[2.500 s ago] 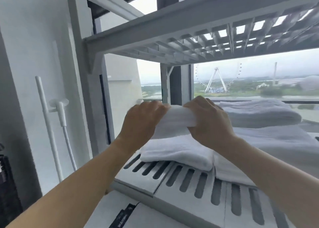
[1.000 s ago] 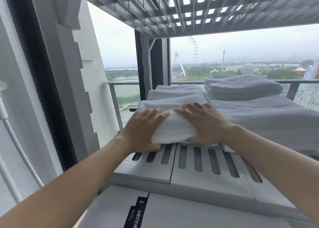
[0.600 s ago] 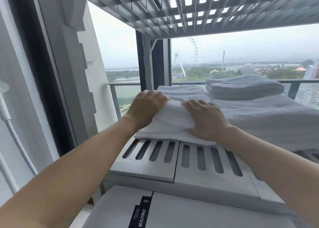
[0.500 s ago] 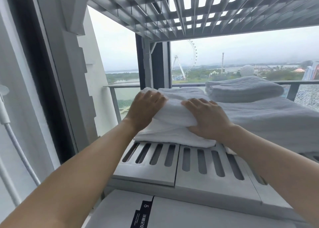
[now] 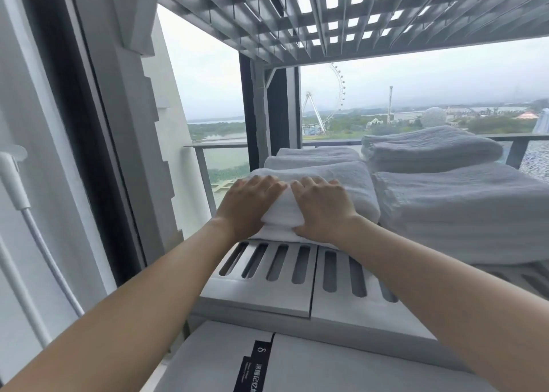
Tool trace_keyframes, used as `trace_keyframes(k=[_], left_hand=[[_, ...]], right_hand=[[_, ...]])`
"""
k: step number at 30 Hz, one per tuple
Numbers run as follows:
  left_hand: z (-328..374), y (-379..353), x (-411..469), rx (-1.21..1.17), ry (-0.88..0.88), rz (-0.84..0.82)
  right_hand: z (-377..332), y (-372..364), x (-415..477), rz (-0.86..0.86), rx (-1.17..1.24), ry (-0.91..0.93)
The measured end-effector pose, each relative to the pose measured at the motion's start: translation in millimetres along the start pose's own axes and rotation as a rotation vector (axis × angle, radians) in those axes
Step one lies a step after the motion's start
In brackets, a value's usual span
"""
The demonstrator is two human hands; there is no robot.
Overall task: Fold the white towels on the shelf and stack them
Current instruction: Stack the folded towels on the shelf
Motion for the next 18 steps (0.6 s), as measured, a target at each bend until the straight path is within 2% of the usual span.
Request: trace_keyframes(k=[5,10,15,18], left_hand=[[-17.3,5.8,-3.6,0.02,0.174,0.069],[-16.9,22.5,10.6,0.058,0.168,0.147],[-18.5,21.0,10.6,0.074,0.164,0.091],[-15.5,8.1,0.8,0.098,0.17,-0.001]], right_hand=[[16.3,5.1,1.3,0.05,0.107,-0.03],[30.9,13.6,2.1,0.078,0.15,-0.096],[18.4,11.8,8.1,0.023,0.099,-0.093],[3.8,4.8,10.2,0.015,0.047,-0.038]])
Point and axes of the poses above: each hand's wrist, its own x-axis towards the middle knuckle, its own y-axis out of the back of the hand, z = x × y, the point moved 7 cm from there along x, towards the middle knuckle, and after that the axes turned 1 degree about y, right-handed, at the moved point
